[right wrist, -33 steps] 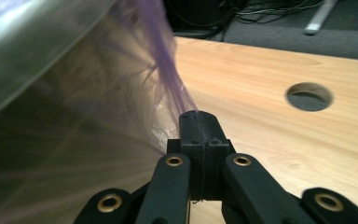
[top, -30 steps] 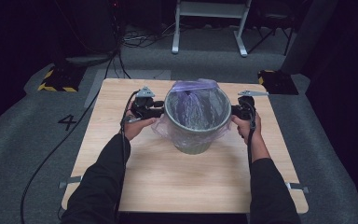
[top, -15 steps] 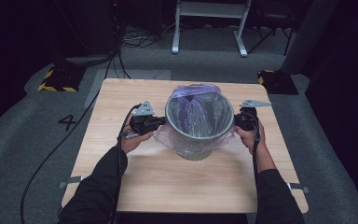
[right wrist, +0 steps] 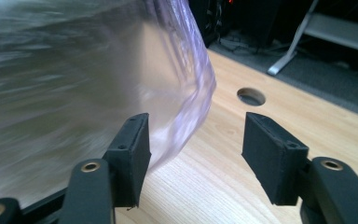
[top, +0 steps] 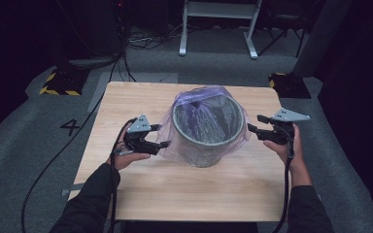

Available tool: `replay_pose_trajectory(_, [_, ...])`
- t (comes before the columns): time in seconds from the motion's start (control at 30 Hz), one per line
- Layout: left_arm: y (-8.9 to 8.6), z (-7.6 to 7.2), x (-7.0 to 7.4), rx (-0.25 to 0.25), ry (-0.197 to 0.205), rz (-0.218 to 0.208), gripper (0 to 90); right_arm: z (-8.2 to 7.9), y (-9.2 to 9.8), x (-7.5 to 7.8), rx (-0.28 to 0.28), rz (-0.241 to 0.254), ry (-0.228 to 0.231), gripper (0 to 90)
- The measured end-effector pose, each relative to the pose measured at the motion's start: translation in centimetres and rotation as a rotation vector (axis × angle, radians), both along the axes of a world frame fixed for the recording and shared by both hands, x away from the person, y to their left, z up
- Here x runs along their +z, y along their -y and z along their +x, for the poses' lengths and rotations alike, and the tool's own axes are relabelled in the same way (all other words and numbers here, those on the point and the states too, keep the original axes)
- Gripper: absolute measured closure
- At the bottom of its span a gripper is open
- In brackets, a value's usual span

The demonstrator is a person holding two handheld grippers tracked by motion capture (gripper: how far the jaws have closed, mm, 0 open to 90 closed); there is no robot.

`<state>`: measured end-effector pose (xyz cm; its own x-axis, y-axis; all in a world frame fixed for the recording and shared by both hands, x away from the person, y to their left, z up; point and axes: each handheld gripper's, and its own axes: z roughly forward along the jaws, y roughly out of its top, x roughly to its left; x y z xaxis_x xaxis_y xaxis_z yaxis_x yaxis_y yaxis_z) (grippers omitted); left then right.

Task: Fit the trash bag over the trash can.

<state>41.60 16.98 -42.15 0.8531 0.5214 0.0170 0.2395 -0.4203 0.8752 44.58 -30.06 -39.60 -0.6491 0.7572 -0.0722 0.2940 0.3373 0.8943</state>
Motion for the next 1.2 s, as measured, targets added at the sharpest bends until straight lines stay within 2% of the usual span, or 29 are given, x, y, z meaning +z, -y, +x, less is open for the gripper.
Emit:
replay_pose_trajectory(0.03, [0.0,-0.5,-0.1,-0.017,0.0,0.001,23.6,-0.3,0.3,0.1,0.009,0.003,0.012,35.1])
replay_pose_trajectory(0.1, [0.0,-1.0,-0.2,-0.033,-0.004,0.007,21.5,-1.3,0.4,0.2,0.047,-0.005,0.036,33.3])
replay_pose_trajectory(0.17, [0.0,-1.5,-0.3,-0.047,-0.002,0.005,20.0,-2.4,0.0,0.1,0.108,-0.031,0.058,30.0])
replay_pose_trajectory(0.23, [0.3,-1.8,-0.4,-0.06,-0.008,0.002,19.9,-3.2,-0.6,0.1,0.144,-0.075,0.07,27.1])
replay_pose_trajectory(0.27, [0.4,-1.9,-0.5,-0.063,-0.002,0.011,19.9,-3.7,-1.0,0.0,0.179,-0.087,0.077,26.2])
replay_pose_trajectory(0.33, [0.8,-2.1,-0.7,-0.07,-0.002,0.027,21.0,-4.3,-1.6,-0.1,0.212,-0.114,0.096,24.9])
replay_pose_trajectory(0.5, [1.7,-1.7,-1.1,-0.06,-0.009,0.041,31.4,-4.8,-3.5,-0.7,0.21,-0.21,0.138,23.7])
replay_pose_trajectory(0.6, [1.9,-1.2,-1.5,-0.055,-0.011,0.048,46.8,-4.8,-4.5,-1.0,0.201,-0.239,0.165,37.1])
replay_pose_trajectory(0.63, [2.0,-1.0,-1.6,-0.057,-0.017,0.046,49.4,-4.7,-4.6,-1.0,0.194,-0.232,0.173,39.9])
replay_pose_trajectory(0.7, [2.2,-0.7,-2.0,-0.038,-0.021,0.06,60.1,-4.5,-4.7,-1.1,0.178,-0.211,0.191,52.8])
replay_pose_trajectory(0.73, [2.3,-0.5,-2.1,-0.05,-0.025,0.059,63.5,-4.4,-4.8,-1.1,0.178,-0.198,0.197,57.4])
replay_pose_trajectory(0.77, [2.3,-0.4,-2.2,-0.054,-0.026,0.058,69.9,-4.4,-4.8,-1.2,0.189,-0.19,0.202,66.6])
replay_pose_trajectory(0.87, [2.5,-0.3,-2.4,-0.058,-0.02,0.089,75.7,-4.4,-4.9,-1.4,0.209,-0.179,0.203,84.0])
replay_pose_trajectory(0.93, [2.4,-0.3,-2.3,-0.053,-0.014,0.083,72.2,-4.5,-4.8,-1.6,0.239,-0.149,0.194,90.0])
replay_pose_trajectory(0.97, [2.2,-0.3,-2.2,-0.041,-0.009,0.074,65.9,-4.5,-4.7,-1.7,0.248,-0.142,0.192,90.0])
replay_pose_trajectory(1.0, [1.9,-0.4,-2.0,-0.029,-0.005,0.063,56.0,-4.5,-4.6,-1.9,0.251,-0.138,0.183,90.0])
replay_pose_trajectory(1.1, [0.7,-0.4,-1.1,-0.023,-0.028,0.04,36.3,-4.6,-4.4,-2.3,0.261,-0.136,0.165,90.0])
replay_pose_trajectory(1.2, [-0.7,-0.6,0.0,-0.005,-0.013,-0.005,27.6,-4.6,-4.1,-2.6,0.255,-0.126,0.152,90.0])
